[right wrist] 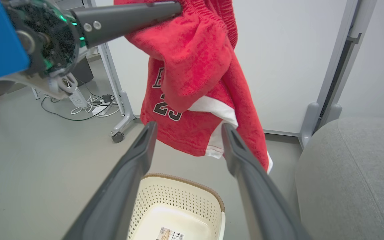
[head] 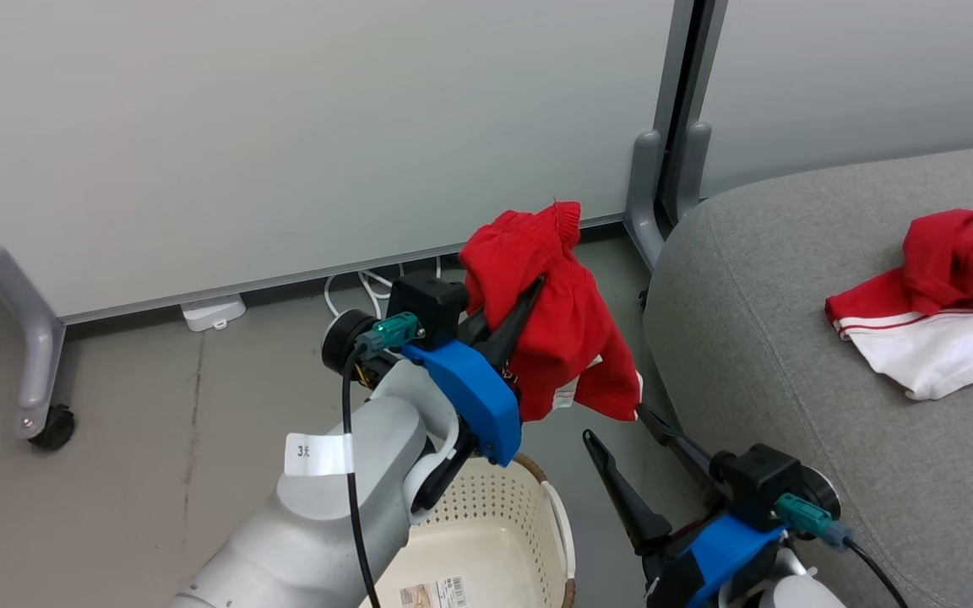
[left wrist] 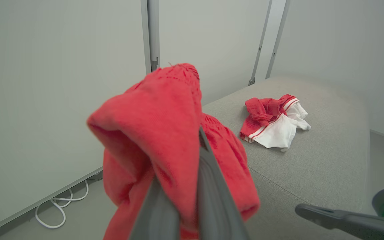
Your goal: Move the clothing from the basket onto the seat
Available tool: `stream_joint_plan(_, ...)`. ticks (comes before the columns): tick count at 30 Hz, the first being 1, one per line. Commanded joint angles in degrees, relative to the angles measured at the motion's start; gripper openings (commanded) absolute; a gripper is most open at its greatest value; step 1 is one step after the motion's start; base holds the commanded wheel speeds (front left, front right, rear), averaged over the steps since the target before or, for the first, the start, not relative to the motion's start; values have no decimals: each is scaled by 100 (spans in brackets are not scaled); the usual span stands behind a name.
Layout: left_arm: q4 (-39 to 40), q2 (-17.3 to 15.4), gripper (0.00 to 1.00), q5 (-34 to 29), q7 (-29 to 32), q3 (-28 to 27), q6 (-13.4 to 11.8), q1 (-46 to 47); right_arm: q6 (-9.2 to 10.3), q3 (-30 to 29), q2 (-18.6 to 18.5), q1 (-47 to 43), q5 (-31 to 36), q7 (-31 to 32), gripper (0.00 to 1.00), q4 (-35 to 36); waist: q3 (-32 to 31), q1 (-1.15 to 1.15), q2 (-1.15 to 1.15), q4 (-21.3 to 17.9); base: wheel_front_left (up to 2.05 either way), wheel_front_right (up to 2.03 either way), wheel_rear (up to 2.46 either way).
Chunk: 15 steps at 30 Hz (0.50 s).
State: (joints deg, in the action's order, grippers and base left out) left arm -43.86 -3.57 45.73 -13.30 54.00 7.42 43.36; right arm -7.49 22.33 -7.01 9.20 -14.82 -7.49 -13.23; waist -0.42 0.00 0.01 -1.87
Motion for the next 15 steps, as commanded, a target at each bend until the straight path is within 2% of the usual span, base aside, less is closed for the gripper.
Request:
stream_joint_plan(1, -17, -4, 0, 24, -48, 16, 5, 81, -1, -10, 41, 97, 31, 42, 100, -50, 7, 0, -1, 14, 0, 0, 0)
stream_joint_plan(7, -23, 20, 0, 60, -56, 136, 5, 112, -1, 162, 88, 491, -72, 291, 100, -483, 48, 0, -1, 74, 0, 0, 0)
stream_joint_plan(15, 29, 46, 0, 128, -91, 295, 5, 180, -1, 490, 153, 1296, -564, 212, 100, -1436, 129, 0, -1, 145, 0, 0, 0)
